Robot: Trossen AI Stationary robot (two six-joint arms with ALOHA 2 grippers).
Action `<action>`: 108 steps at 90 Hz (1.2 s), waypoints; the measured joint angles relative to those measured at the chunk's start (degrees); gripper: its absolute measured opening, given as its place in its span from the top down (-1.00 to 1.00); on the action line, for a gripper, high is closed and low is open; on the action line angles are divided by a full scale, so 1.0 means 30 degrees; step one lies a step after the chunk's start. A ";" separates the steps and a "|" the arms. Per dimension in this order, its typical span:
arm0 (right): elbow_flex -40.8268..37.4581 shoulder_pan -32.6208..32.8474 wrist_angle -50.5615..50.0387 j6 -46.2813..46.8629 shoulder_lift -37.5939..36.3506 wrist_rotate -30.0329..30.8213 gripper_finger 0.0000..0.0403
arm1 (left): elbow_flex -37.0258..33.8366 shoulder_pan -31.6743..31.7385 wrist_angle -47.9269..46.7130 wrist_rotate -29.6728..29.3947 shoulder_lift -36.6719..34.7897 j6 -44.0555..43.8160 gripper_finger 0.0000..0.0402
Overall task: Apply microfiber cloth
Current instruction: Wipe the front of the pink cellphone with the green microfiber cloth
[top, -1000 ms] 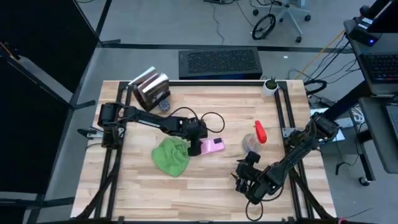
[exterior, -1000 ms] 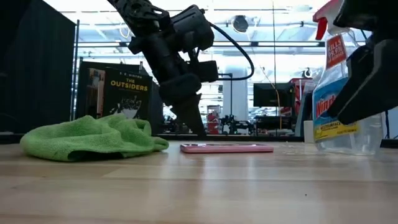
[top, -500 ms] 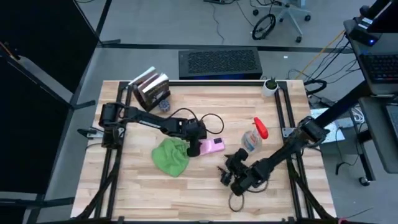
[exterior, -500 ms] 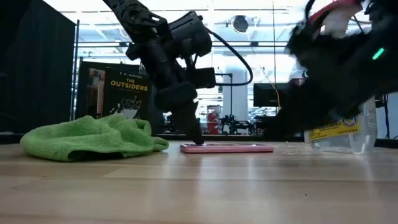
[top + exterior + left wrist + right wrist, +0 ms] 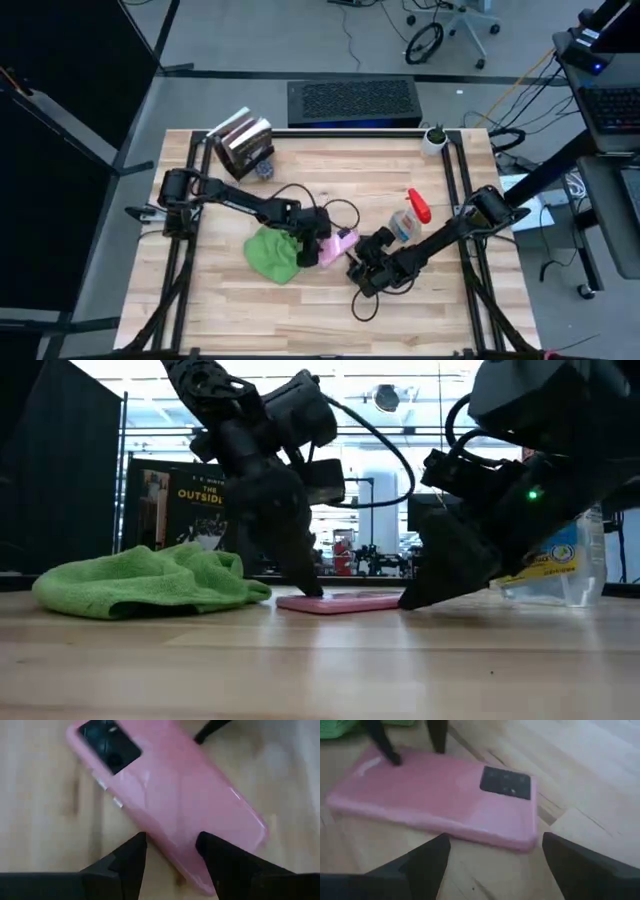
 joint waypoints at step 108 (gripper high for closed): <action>-0.0080 0.0705 -0.0318 -0.2633 -0.4852 -0.2321 -0.50 | -0.3186 -0.4762 -1.0039 -0.7337 -0.8058 -0.9538 0.11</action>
